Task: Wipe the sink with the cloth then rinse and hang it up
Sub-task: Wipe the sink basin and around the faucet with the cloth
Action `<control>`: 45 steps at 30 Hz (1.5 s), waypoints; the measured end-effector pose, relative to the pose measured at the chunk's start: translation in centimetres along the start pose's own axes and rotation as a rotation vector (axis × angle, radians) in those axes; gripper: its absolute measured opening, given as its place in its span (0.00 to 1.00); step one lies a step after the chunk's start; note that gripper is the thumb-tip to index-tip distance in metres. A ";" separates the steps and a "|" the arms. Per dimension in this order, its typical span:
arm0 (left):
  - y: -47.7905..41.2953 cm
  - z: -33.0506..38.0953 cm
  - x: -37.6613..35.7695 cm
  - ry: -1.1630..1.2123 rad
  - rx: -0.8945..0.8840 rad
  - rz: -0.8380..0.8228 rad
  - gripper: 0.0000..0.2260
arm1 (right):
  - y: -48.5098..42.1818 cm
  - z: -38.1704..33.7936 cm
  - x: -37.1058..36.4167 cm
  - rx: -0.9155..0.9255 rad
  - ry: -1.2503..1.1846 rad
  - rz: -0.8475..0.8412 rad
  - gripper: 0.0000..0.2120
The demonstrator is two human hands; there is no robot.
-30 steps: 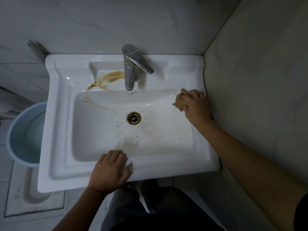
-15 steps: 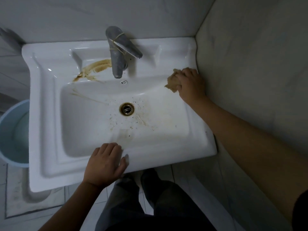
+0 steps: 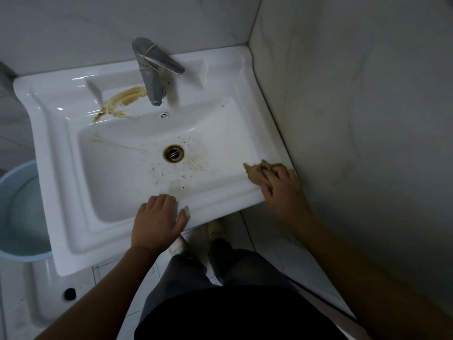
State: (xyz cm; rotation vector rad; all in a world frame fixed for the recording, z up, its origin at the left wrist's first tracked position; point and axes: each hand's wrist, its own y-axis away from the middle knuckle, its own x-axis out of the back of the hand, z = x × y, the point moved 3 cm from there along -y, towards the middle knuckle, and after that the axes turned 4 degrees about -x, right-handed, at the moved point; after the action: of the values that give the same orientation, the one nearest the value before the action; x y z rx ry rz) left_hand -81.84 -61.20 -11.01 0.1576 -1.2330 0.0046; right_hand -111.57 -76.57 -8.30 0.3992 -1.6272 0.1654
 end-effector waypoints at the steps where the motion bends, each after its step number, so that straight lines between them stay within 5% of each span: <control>1: 0.0 -0.1 -0.1 0.001 0.001 -0.007 0.19 | 0.4 -0.3 0.1 -0.035 -0.007 0.000 0.23; 6: 0.1 -0.1 0.3 0.051 0.019 -0.003 0.20 | 1.7 -4.5 0.1 -0.130 -0.052 0.014 0.20; 13: 1.9 -1.9 1.9 0.107 -0.011 0.019 0.22 | 5.0 -13.9 -1.1 0.160 -0.175 -0.017 0.18; 22: 6.0 -7.2 2.1 -0.005 -0.019 -0.027 0.22 | -3.6 0.4 2.8 -0.114 0.058 0.166 0.19; 25: 6.1 -7.3 1.6 0.002 -0.016 -0.032 0.23 | -2.6 0.8 1.1 -0.139 0.125 0.074 0.20; 32: 6.1 -7.3 1.6 0.001 -0.021 -0.037 0.23 | 4.1 -3.5 -0.9 -0.264 -0.008 0.195 0.21; 41: 6.8 -8.3 3.1 0.010 -0.050 0.002 0.22 | 5.9 -18.8 -1.5 0.060 -0.153 -0.009 0.20; 45: 8.9 -12.2 5.4 0.046 0.097 0.050 0.24 | 7.8 -27.7 -3.3 0.284 -0.270 -0.092 0.21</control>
State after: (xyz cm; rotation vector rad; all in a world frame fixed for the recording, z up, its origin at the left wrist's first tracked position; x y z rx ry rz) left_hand -69.40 -51.32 -8.78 0.2096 -1.1914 0.1111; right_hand -88.27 -59.36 -7.76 0.7385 -1.8520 0.2838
